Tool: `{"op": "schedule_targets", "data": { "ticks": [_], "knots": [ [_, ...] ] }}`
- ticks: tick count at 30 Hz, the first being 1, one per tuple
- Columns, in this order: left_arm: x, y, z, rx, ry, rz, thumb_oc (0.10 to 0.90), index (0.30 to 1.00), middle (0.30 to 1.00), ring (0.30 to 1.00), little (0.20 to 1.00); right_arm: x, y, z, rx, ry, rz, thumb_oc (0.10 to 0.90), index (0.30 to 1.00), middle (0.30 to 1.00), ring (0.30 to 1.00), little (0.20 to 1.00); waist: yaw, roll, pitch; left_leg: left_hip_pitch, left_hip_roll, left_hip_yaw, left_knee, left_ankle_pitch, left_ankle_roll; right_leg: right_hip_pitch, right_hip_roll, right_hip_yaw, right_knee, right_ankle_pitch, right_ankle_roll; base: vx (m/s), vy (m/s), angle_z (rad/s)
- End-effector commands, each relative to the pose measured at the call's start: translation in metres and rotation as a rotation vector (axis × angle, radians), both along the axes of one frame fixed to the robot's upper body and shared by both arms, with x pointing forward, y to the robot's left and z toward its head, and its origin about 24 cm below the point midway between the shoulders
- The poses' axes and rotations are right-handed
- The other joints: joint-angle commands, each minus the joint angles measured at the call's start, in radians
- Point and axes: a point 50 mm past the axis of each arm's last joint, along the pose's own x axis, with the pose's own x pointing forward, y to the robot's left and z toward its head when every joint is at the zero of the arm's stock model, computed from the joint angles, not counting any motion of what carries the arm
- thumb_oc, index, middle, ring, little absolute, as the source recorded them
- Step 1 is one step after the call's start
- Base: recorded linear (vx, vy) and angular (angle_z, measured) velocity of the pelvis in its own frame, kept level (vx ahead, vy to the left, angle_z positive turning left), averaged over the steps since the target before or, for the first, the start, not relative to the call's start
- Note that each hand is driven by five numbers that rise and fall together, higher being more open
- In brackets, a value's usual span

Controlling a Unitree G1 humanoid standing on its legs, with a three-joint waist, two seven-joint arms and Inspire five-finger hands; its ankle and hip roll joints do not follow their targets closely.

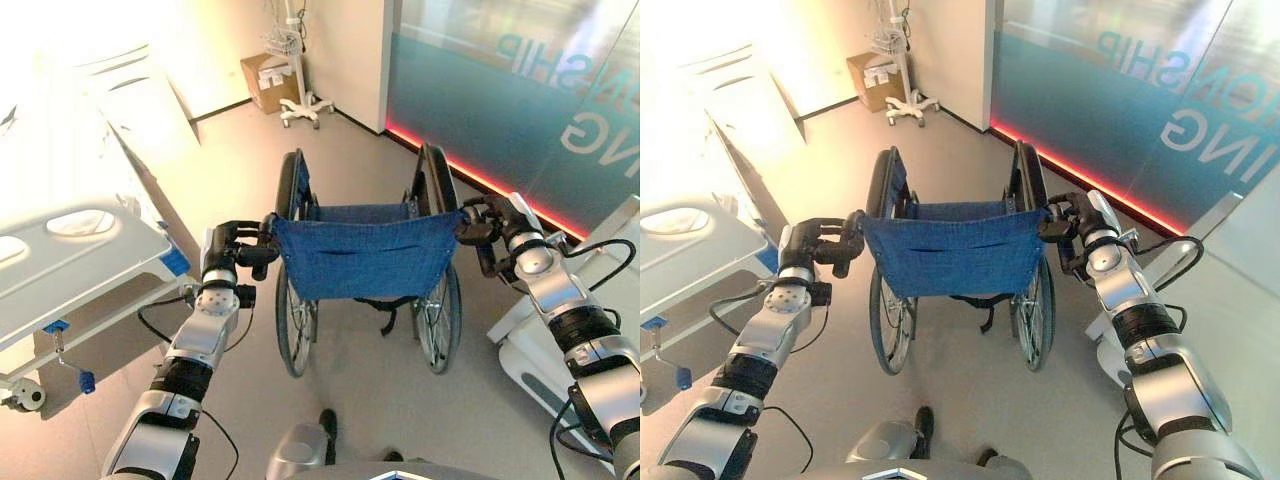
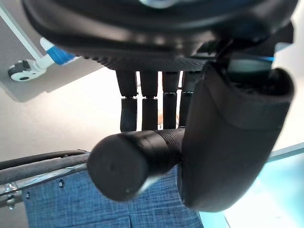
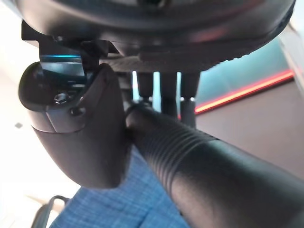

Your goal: Push the wheelchair next to the bed

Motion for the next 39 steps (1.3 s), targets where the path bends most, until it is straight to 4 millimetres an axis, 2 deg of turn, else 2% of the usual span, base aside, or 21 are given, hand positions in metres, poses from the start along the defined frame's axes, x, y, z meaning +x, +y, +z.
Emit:
{"op": "schedule_targets", "data": {
  "ticks": [1, 4, 6, 7, 8, 9, 11, 13, 14, 15, 17, 19, 21, 23, 25, 28, 30, 32, 34, 35, 39],
  "knots": [
    [-0.027, 0.004, -0.040, 0.126, 0.211, -0.143, 0.400, 0.300, 0.300, 0.300, 0.300, 0.000, -0.001, -0.005, -0.160, 0.097, 0.077, 0.400, 0.300, 0.300, 0.300, 0.300, 0.046, -0.018, 0.040, -0.001, -0.037, 0.019, -0.021, 0.094, 0.017, 0.004, -0.010, 0.027, 0.096, -0.025, 0.054, 0.39, -0.018, -0.37],
    [-0.026, 0.003, -0.038, 0.140, 0.203, -0.175, 0.400, 0.300, 0.300, 0.300, 0.300, 0.000, -0.009, -0.004, -0.169, 0.111, 0.061, 0.400, 0.300, 0.300, 0.300, 0.300, 0.050, -0.022, 0.028, -0.017, -0.046, 0.089, 0.018, 0.067, 0.035, 0.028, 0.003, 0.008, 0.114, -0.056, 0.041, 0.33, 0.008, -0.01],
    [-0.024, 0.000, -0.036, 0.144, 0.190, -0.177, 0.400, 0.300, 0.300, 0.300, 0.300, 0.004, -0.010, 0.001, -0.151, 0.106, 0.047, 0.400, 0.300, 0.300, 0.300, 0.300, 0.057, -0.020, 0.027, -0.016, -0.060, 0.081, 0.025, 0.052, 0.053, 0.014, 0.014, 0.012, 0.154, -0.085, 0.025, 0.34, 0.052, 0.20],
    [-0.024, 0.001, -0.038, 0.145, 0.197, -0.171, 0.400, 0.300, 0.300, 0.300, 0.300, 0.004, -0.008, -0.002, -0.134, 0.116, 0.056, 0.400, 0.300, 0.300, 0.300, 0.300, 0.063, -0.024, 0.027, -0.027, -0.080, 0.044, 0.058, 0.033, 0.065, 0.007, 0.011, 0.032, 0.203, -0.104, 0.030, 0.45, 0.041, 0.08],
    [-0.022, 0.006, -0.033, 0.151, 0.184, -0.162, 0.400, 0.300, 0.300, 0.300, 0.300, 0.003, -0.003, -0.005, -0.126, 0.111, 0.076, 0.400, 0.300, 0.300, 0.300, 0.300, 0.078, -0.032, 0.031, -0.030, -0.078, 0.045, 0.079, 0.008, 0.097, 0.007, -0.011, 0.018, 0.298, -0.148, 0.042, 0.31, -0.003, 0.00],
    [-0.022, 0.007, -0.032, 0.157, 0.183, -0.162, 0.400, 0.300, 0.300, 0.300, 0.300, 0.002, -0.002, -0.007, -0.119, 0.109, 0.076, 0.400, 0.300, 0.300, 0.300, 0.300, 0.083, -0.036, 0.031, -0.030, -0.078, 0.049, 0.080, 0.004, 0.102, 0.009, -0.017, 0.015, 0.312, -0.153, 0.047, 0.35, 0.001, -0.05],
    [-0.022, 0.015, -0.027, 0.183, 0.192, -0.160, 0.400, 0.300, 0.300, 0.300, 0.300, -0.004, -0.002, -0.013, -0.079, 0.109, 0.088, 0.400, 0.300, 0.300, 0.300, 0.300, 0.090, -0.053, 0.023, 0.007, -0.088, 0.063, 0.045, 0.003, 0.135, 0.003, -0.074, -0.026, 0.481, -0.091, 0.109, 0.34, 0.070, -0.16],
    [-0.024, 0.018, -0.028, 0.198, 0.203, -0.159, 0.400, 0.300, 0.300, 0.300, 0.300, -0.009, -0.001, -0.016, -0.069, 0.100, 0.099, 0.400, 0.300, 0.300, 0.300, 0.300, 0.082, -0.060, 0.022, 0.044, -0.109, 0.040, 0.010, 0.006, 0.152, -0.039, -0.126, -0.002, 0.593, 0.013, 0.174, 0.34, 0.075, -0.10],
    [-0.024, 0.019, -0.029, 0.197, 0.207, -0.159, 0.400, 0.300, 0.300, 0.300, 0.300, -0.010, -0.001, -0.017, -0.065, 0.097, 0.101, 0.400, 0.300, 0.300, 0.300, 0.300, 0.075, -0.060, 0.025, 0.054, -0.112, 0.026, 0.008, 0.004, 0.152, -0.052, -0.135, 0.021, 0.580, 0.031, 0.181, 0.17, -0.005, 0.06],
    [-0.024, 0.019, -0.030, 0.194, 0.207, -0.157, 0.400, 0.300, 0.300, 0.300, 0.300, -0.010, -0.001, -0.017, -0.064, 0.094, 0.101, 0.400, 0.300, 0.300, 0.300, 0.300, 0.073, -0.048, 0.024, 0.047, -0.095, 0.028, 0.009, 0.020, 0.153, -0.062, -0.123, 0.017, 0.553, 0.051, 0.166, 0.17, -0.104, 0.21],
    [-0.018, 0.016, -0.028, 0.192, 0.200, -0.175, 0.400, 0.300, 0.300, 0.300, 0.300, -0.009, 0.000, -0.016, -0.066, 0.078, 0.090, 0.400, 0.300, 0.300, 0.300, 0.300, 0.051, -0.035, 0.040, 0.065, -0.079, -0.011, 0.028, 0.014, 0.136, -0.098, -0.146, 0.046, 0.416, 0.067, 0.155, 0.17, -0.210, 0.24],
    [-0.012, 0.014, -0.024, 0.197, 0.191, -0.188, 0.400, 0.300, 0.300, 0.300, 0.300, -0.006, -0.002, -0.014, -0.062, 0.063, 0.074, 0.400, 0.300, 0.300, 0.300, 0.300, 0.034, -0.030, 0.056, 0.092, -0.069, -0.036, 0.033, -0.001, 0.130, -0.138, -0.174, 0.076, 0.316, 0.122, 0.155, 0.16, -0.273, 0.29],
    [-0.001, 0.007, -0.016, 0.205, 0.176, -0.211, 0.400, 0.300, 0.300, 0.300, 0.300, -0.003, -0.007, -0.011, -0.054, 0.039, 0.051, 0.400, 0.300, 0.300, 0.300, 0.300, 0.006, -0.039, 0.064, 0.126, -0.061, -0.071, 0.028, -0.041, 0.127, -0.200, -0.228, 0.128, 0.140, 0.217, 0.169, 0.22, -0.361, 0.45],
    [0.002, 0.005, -0.012, 0.205, 0.171, -0.212, 0.400, 0.300, 0.300, 0.300, 0.300, -0.003, -0.006, -0.010, -0.051, 0.029, 0.050, 0.400, 0.300, 0.300, 0.300, 0.300, -0.004, -0.048, 0.067, 0.141, -0.059, -0.082, 0.032, -0.070, 0.123, -0.220, -0.267, 0.142, 0.069, 0.284, 0.189, 0.23, -0.313, 0.60],
    [0.003, 0.005, -0.010, 0.203, 0.165, -0.210, 0.400, 0.300, 0.300, 0.300, 0.300, -0.002, -0.004, -0.008, -0.052, 0.020, 0.056, 0.400, 0.300, 0.300, 0.300, 0.300, -0.010, -0.058, 0.066, 0.145, -0.046, -0.087, 0.058, -0.105, 0.119, -0.232, -0.301, 0.145, 0.026, 0.315, 0.202, 0.27, -0.406, 0.68],
    [-0.001, 0.009, -0.009, 0.195, 0.156, -0.187, 0.400, 0.300, 0.300, 0.300, 0.300, -0.003, 0.003, 0.000, -0.051, 0.000, 0.077, 0.400, 0.300, 0.300, 0.300, 0.300, -0.014, -0.078, 0.068, 0.115, -0.018, -0.107, 0.153, -0.146, 0.104, -0.234, -0.324, 0.165, 0.062, 0.298, 0.203, 0.26, -0.541, 0.53],
    [-0.003, 0.012, -0.007, 0.196, 0.155, -0.176, 0.400, 0.300, 0.300, 0.300, 0.300, -0.003, 0.003, 0.006, -0.049, -0.006, 0.082, 0.400, 0.300, 0.300, 0.300, 0.300, -0.023, -0.087, 0.065, 0.083, 0.026, -0.131, 0.238, -0.170, 0.093, -0.247, -0.289, 0.181, 0.147, 0.195, 0.201, 0.21, -0.502, 0.77],
    [-0.008, 0.015, -0.013, 0.176, 0.185, -0.166, 0.400, 0.300, 0.300, 0.300, 0.300, -0.003, 0.007, 0.007, -0.053, 0.010, 0.117, 0.400, 0.300, 0.300, 0.300, 0.300, -0.024, -0.097, 0.065, 0.089, 0.053, -0.140, 0.269, -0.180, 0.086, -0.254, -0.266, 0.159, 0.203, 0.147, 0.188, 0.25, -0.438, 1.08],
    [-0.012, 0.014, -0.019, 0.142, 0.189, -0.137, 0.400, 0.300, 0.300, 0.300, 0.300, -0.002, 0.010, 0.011, -0.081, 0.011, 0.149, 0.400, 0.300, 0.300, 0.300, 0.300, -0.033, -0.094, 0.068, 0.112, 0.108, -0.124, 0.264, -0.150, 0.063, -0.255, -0.240, 0.133, 0.242, 0.099, 0.159, 0.28, -0.397, 0.70],
    [-0.014, 0.013, -0.022, 0.128, 0.193, -0.133, 0.400, 0.300, 0.300, 0.300, 0.300, -0.002, 0.010, 0.009, -0.086, 0.021, 0.152, 0.400, 0.300, 0.300, 0.300, 0.300, -0.036, -0.091, 0.069, 0.116, 0.132, -0.123, 0.271, -0.110, 0.049, -0.245, -0.227, 0.120, 0.240, 0.091, 0.143, 0.24, -0.350, 0.34],
    [-0.014, 0.000, -0.028, 0.089, 0.183, -0.166, 0.400, 0.300, 0.300, 0.300, 0.300, -0.004, -0.001, 0.006, -0.124, 0.028, 0.122, 0.400, 0.300, 0.300, 0.300, 0.300, -0.051, -0.082, 0.071, 0.097, 0.158, -0.107, 0.312, -0.019, 0.035, -0.193, -0.165, 0.095, 0.201, 0.066, 0.093, 0.20, -0.367, 0.47]
  ]
}}
